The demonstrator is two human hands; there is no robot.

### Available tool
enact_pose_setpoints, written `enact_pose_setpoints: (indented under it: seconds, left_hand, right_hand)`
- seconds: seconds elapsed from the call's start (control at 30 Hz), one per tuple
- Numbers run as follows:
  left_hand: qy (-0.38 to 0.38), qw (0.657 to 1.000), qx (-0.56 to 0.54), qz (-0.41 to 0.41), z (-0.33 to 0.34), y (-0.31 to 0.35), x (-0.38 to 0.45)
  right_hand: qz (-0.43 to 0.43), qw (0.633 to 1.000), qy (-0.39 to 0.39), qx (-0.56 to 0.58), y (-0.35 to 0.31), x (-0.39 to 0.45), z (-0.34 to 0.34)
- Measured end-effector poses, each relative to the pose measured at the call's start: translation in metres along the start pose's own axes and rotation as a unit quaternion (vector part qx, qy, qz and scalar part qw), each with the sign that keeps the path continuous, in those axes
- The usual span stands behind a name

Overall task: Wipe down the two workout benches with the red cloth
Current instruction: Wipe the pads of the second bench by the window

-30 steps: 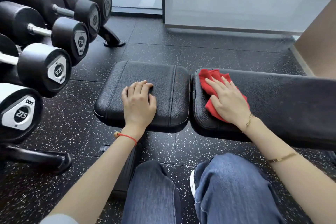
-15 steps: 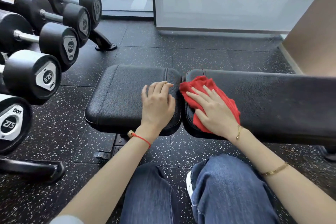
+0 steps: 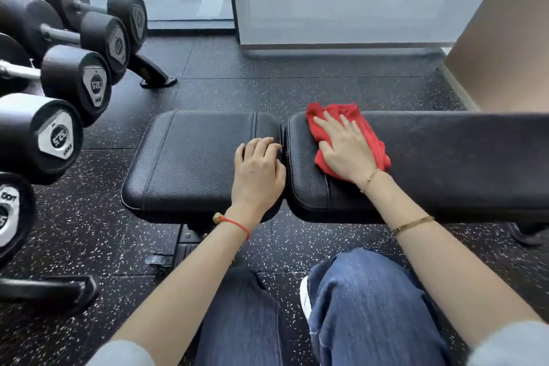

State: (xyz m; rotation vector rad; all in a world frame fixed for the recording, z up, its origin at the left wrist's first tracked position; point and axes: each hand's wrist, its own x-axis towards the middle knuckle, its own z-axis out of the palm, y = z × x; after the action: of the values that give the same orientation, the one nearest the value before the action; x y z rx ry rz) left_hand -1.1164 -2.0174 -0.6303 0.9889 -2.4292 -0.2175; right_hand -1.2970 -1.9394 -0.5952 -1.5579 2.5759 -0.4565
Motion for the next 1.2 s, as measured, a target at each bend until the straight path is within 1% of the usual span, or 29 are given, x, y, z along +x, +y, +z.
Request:
enact_pose_setpoints:
  seconds: [0.1, 0.17, 0.23, 0.37, 0.43, 0.5, 0.83, 1.07, 1.17, 1.2]
  left_hand:
    - [-0.006, 1.0, 0.004, 0.0, -0.001, 0.0, 0.0]
    - [-0.007, 1.0, 0.002, 0.003, -0.001, -0.001, -0.001]
    - [-0.007, 1.0, -0.003, 0.005, -0.001, -0.002, -0.001]
    - [-0.013, 1.0, -0.008, 0.004, -0.003, -0.001, -0.002]
    - [-0.019, 1.0, -0.013, 0.002, -0.004, -0.001, -0.003]
    - [-0.024, 1.0, -0.017, 0.003, -0.004, -0.001, -0.003]
    - [-0.023, 1.0, -0.015, 0.006, -0.003, -0.001, -0.003]
    - [-0.015, 1.0, -0.021, -0.013, -0.002, 0.005, -0.001]
    - [-0.008, 0.998, -0.044, -0.049, -0.001, 0.025, -0.001]
    - [-0.004, 0.998, -0.05, -0.047, 0.0, 0.038, -0.001]
  right_hand:
    - [-0.074, 0.997, -0.01, 0.011, -0.005, -0.027, 0.004]
    - [-0.084, 0.996, -0.005, 0.02, 0.007, -0.042, 0.002]
    - [-0.049, 0.998, 0.011, 0.024, 0.028, -0.051, -0.004]
    - [0.089, 0.994, 0.057, 0.005, 0.064, -0.054, -0.018]
    - [0.117, 0.991, 0.064, -0.02, 0.064, -0.053, -0.017]
    - [0.114, 0.991, 0.062, -0.037, 0.061, -0.051, -0.014]
    - [0.099, 0.993, 0.052, -0.027, 0.062, -0.05, -0.014]
    - [0.093, 0.994, 0.055, -0.021, 0.063, -0.051, -0.014]
    - [0.078, 0.995, 0.05, -0.025, 0.066, -0.051, -0.015]
    - [0.074, 0.996, 0.046, -0.025, 0.067, -0.051, -0.015]
